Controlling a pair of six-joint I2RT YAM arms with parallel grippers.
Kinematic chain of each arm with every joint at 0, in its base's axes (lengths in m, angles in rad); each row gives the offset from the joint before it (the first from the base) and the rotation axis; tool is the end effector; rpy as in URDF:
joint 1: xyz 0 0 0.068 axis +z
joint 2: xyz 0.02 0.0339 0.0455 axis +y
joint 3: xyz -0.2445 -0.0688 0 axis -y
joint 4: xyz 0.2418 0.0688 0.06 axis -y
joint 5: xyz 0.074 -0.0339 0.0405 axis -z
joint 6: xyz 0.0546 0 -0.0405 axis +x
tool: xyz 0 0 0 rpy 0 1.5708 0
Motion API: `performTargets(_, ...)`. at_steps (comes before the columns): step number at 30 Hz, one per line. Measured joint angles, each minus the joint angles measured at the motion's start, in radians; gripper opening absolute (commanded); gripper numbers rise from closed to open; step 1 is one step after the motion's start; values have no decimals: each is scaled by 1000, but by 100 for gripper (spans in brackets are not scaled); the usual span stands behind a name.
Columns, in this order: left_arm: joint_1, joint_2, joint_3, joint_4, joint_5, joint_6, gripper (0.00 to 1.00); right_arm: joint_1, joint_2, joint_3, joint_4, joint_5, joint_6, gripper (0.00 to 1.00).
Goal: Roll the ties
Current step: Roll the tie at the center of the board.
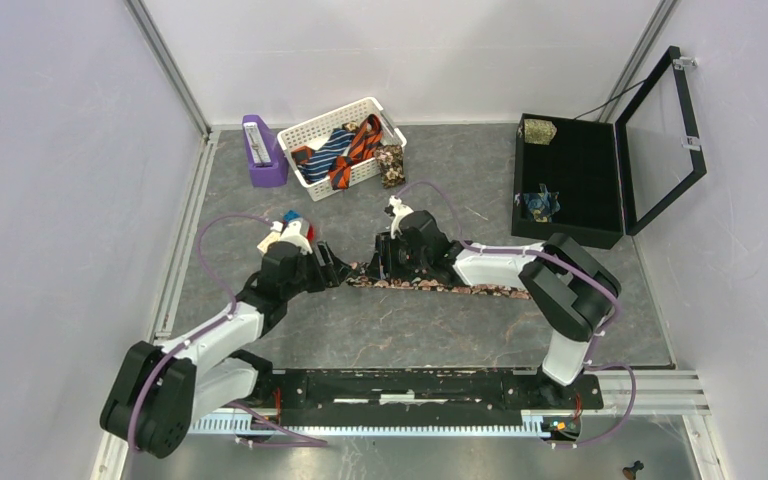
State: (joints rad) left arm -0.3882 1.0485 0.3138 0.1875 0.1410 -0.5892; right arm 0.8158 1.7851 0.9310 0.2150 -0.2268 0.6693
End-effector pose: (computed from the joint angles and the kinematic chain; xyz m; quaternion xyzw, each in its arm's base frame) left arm 0.2072 -0.0930 0.1412 -0.0529 0.8688 -0.2836 0.4025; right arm 0.2502 0.2838 0.1336 -0.1157 0.8816 0.3763 0.2604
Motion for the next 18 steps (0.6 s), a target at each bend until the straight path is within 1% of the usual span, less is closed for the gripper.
performTargets(10,11,61,-13,76,37,-2,73,0,43,14,2,0,0,40)
performTargets(18,13,101,-16,115,50,-2,70,0,51,14,10,2,-1,31)
